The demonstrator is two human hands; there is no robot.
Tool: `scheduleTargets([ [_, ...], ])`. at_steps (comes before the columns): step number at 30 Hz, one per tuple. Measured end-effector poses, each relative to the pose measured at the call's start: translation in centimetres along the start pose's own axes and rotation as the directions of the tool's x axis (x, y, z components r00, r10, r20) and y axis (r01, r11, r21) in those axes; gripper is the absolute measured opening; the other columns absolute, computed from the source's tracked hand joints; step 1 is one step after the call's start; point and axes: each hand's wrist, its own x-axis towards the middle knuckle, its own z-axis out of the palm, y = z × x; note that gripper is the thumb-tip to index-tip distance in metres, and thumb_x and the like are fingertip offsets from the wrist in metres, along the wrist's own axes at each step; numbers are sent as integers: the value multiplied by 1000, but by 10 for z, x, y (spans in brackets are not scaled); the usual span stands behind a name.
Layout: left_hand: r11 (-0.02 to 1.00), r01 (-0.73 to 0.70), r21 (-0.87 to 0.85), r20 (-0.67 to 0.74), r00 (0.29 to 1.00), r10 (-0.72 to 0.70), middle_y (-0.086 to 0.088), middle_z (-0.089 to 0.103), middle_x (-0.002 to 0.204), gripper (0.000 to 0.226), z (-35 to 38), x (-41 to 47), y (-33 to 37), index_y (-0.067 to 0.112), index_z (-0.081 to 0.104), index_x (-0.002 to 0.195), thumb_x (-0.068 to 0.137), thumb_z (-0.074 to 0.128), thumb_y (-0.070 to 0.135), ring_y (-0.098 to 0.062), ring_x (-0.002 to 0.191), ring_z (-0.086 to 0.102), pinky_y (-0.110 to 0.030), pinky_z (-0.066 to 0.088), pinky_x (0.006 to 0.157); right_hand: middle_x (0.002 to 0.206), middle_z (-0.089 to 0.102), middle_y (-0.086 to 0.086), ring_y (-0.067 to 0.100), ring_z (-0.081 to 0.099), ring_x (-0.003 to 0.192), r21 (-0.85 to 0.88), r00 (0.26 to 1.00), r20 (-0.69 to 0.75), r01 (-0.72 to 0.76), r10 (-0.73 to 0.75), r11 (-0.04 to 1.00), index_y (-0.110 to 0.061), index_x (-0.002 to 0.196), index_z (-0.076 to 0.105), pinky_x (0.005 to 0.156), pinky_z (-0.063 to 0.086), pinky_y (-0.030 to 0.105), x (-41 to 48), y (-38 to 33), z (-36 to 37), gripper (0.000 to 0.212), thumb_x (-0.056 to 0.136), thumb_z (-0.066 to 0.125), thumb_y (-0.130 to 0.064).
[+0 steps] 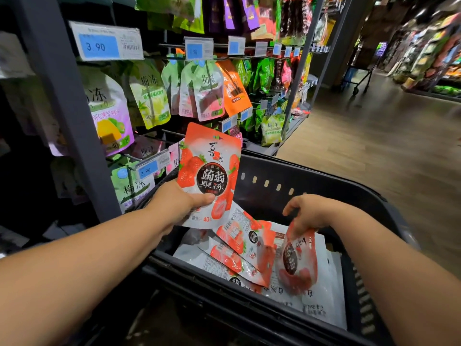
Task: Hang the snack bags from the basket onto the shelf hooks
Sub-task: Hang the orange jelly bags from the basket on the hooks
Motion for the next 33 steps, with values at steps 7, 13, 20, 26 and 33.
scheduleTargets([
  [7, 999, 6, 36, 26, 1000, -7, 10, 62, 47, 19, -1, 3, -1, 15, 68, 85, 76, 82, 8, 0, 34, 52, -13, 36, 34, 99, 56, -13, 11, 58, 90, -44, 972, -138, 187, -192, 981, -38, 121, 59, 69, 49, 24, -1, -18, -4, 62, 69, 82, -13],
  [13, 1000, -3, 23, 26, 1000, 2, 7, 67, 53, 21, -3, 6, -4, 11, 70, 92, 75, 82, 6, -2, 37, 55, -14, 38, 35, 107, 61, -5, 14, 61, 92, -8, 973, -188, 135, -134, 991, -33, 118, 61, 71, 56, 29, 2, -13, 6, 54, 71, 83, -20],
  [20, 999, -33, 34, 29, 999, 32, 1, 76, 72, 21, -3, 12, -10, 17, 73, 84, 70, 85, 7, -22, 71, 73, -28, 52, 59, 109, 54, -1, 25, 59, 95, -160, 984, 76, -145, 158, 976, -39, 142, 34, 75, 58, 39, -12, 11, -1, 92, 70, 85, -15],
  [26, 999, -34, 42, 35, 999, 33, 3, 76, 73, 23, -1, 12, -10, 19, 72, 86, 70, 85, 9, -19, 70, 71, -29, 52, 61, 91, 71, 0, 18, 68, 83, -1, 992, -101, -73, 72, 997, -20, 94, 69, 71, 58, 31, -5, 28, -2, 34, 67, 88, -14],
  [33, 998, -31, 57, 33, 999, 30, 0, 77, 81, 28, -2, 13, -12, 18, 74, 91, 69, 87, 7, -25, 82, 74, -40, 58, 79, 84, 74, 9, 25, 71, 82, 603, 929, -366, 183, 65, 777, -12, 85, 71, 78, 58, 36, 11, 48, 20, 22, 70, 85, -4],
])
